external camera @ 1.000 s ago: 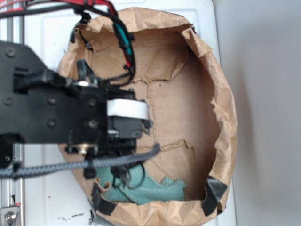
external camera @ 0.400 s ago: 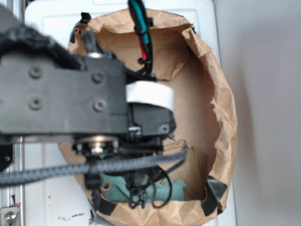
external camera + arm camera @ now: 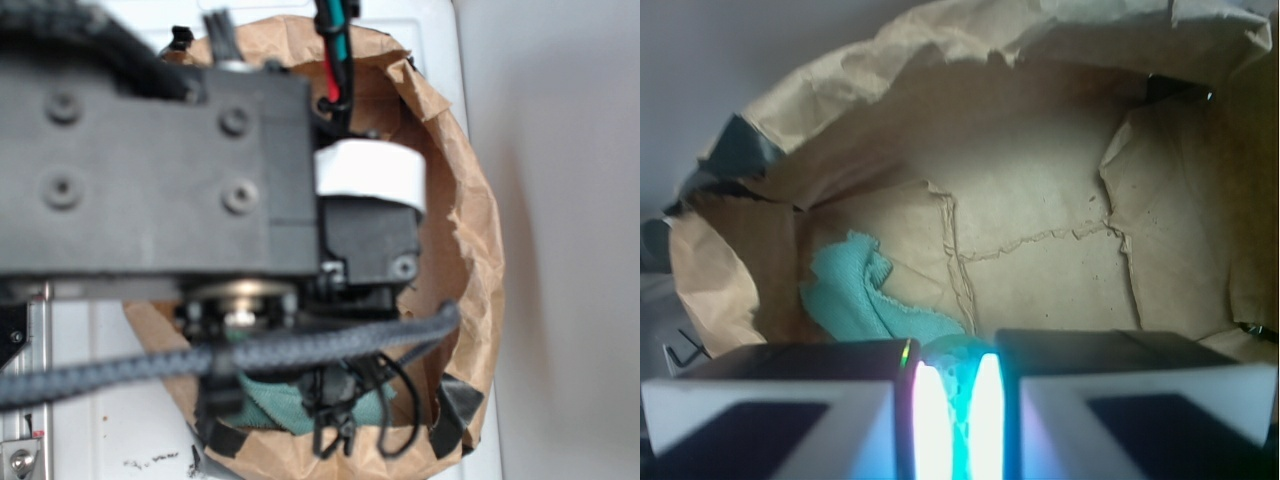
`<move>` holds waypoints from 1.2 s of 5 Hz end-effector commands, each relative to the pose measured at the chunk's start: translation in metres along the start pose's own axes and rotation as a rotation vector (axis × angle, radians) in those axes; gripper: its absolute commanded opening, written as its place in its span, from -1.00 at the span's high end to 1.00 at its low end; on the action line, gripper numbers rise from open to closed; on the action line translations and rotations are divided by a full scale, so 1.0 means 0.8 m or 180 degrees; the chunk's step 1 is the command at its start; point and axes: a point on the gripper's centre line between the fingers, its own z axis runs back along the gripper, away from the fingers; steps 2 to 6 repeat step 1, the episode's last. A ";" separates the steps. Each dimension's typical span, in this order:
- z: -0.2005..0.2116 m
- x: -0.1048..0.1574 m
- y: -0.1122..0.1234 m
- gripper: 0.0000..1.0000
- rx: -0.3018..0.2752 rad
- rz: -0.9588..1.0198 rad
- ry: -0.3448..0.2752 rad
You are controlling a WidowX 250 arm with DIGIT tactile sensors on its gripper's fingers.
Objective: Grab the green ball.
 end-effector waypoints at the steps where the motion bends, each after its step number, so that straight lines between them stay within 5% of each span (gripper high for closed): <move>1: 0.019 0.021 -0.004 1.00 0.0136 0.0059 -0.0395; 6: 0.019 0.021 -0.004 1.00 0.0136 0.0059 -0.0395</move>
